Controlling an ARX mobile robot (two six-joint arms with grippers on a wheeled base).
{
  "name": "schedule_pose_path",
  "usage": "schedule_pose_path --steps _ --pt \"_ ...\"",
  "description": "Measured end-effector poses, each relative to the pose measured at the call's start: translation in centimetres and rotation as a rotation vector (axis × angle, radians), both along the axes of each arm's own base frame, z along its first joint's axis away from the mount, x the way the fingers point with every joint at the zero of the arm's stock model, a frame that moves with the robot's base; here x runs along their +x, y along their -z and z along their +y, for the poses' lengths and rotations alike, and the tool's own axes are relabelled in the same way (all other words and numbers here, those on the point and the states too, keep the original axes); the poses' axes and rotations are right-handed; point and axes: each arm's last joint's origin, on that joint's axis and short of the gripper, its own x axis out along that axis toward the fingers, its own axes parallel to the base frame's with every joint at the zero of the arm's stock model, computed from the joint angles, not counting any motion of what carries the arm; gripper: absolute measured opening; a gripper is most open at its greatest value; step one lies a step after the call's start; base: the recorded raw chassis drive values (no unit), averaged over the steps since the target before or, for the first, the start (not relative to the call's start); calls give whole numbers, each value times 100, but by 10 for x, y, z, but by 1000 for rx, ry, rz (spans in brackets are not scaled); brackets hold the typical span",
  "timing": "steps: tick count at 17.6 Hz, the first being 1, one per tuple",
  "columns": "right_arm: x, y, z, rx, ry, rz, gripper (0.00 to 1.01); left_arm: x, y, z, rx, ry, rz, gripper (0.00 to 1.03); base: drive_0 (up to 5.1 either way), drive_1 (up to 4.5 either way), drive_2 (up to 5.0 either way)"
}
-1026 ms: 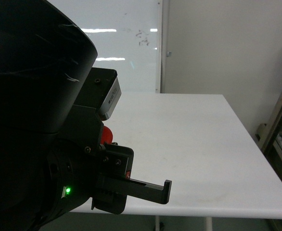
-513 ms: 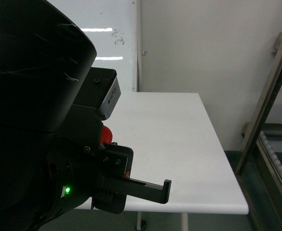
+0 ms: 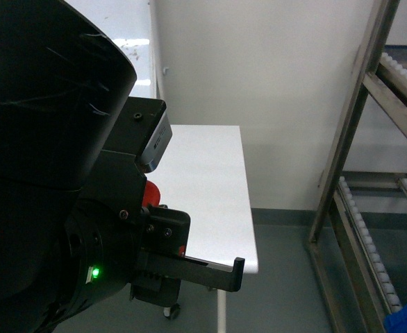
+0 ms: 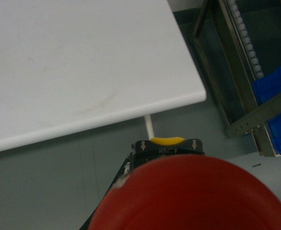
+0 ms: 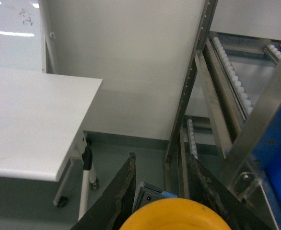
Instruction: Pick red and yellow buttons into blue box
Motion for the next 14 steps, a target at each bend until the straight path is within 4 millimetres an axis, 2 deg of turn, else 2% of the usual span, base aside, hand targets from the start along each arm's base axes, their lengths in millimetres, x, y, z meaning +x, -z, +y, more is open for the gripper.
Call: schedule_pose_path --steps 14 --pt "0 0 0 -1 0 3 30 0 0 0 0 2 0 25 493 -276 -212"
